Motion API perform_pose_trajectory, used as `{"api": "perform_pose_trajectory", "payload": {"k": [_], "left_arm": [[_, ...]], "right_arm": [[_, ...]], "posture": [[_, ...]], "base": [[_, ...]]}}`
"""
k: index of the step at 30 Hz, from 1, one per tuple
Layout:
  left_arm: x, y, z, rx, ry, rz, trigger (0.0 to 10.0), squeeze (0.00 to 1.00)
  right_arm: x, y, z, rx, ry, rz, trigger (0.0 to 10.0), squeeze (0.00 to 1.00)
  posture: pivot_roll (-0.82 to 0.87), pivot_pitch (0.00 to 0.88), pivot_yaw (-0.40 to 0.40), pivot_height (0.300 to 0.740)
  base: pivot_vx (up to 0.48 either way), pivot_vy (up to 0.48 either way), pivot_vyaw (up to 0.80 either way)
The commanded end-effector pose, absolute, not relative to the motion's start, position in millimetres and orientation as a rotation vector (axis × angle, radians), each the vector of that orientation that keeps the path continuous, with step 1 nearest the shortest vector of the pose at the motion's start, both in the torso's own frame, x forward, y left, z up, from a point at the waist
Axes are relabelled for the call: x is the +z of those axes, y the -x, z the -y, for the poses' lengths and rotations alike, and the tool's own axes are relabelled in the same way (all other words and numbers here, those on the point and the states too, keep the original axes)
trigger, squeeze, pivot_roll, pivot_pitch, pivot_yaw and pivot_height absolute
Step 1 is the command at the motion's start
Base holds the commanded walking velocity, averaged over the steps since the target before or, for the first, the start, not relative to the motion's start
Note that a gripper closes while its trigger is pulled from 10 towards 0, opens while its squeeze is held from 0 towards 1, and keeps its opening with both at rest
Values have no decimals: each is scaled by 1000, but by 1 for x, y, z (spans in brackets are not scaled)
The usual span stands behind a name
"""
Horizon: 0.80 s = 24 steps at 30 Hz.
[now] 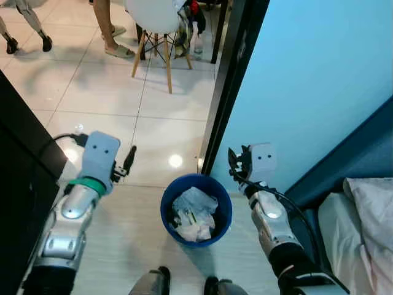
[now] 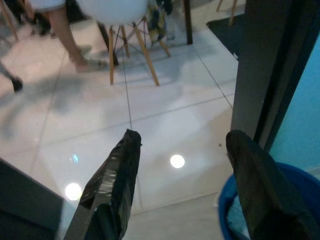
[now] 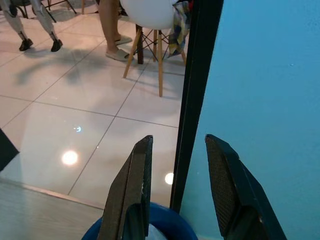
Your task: Clean up the room
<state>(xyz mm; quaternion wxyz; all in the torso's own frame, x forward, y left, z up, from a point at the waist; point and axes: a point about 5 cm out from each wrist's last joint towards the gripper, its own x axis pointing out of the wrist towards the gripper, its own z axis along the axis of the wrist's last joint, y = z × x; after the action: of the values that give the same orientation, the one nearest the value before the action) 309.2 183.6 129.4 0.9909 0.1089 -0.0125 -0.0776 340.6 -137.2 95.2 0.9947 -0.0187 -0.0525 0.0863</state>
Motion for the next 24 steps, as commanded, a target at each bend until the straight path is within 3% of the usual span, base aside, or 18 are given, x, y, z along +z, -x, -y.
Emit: {"api": "perform_pose_trajectory", "payload": {"k": [1,10,24], "left_arm": [[120,-310,-183,-138,-203,-11,10000,0],[102,-312,-167,-144,-179,-50,10000,0],[99,-312,-168,-138,-178,-45,10000,0]], "right_arm": [[85,-334,137,163,28,70,10000,0],[80,-330,132,155,29,58,10000,0],[82,-330,133,149,30,60,10000,0]], "posture": [[73,61,55,726],[53,47,56,726],[53,63,56,726]], "base": [[0,0,0],[0,0,0],[-269,0,0]]}}
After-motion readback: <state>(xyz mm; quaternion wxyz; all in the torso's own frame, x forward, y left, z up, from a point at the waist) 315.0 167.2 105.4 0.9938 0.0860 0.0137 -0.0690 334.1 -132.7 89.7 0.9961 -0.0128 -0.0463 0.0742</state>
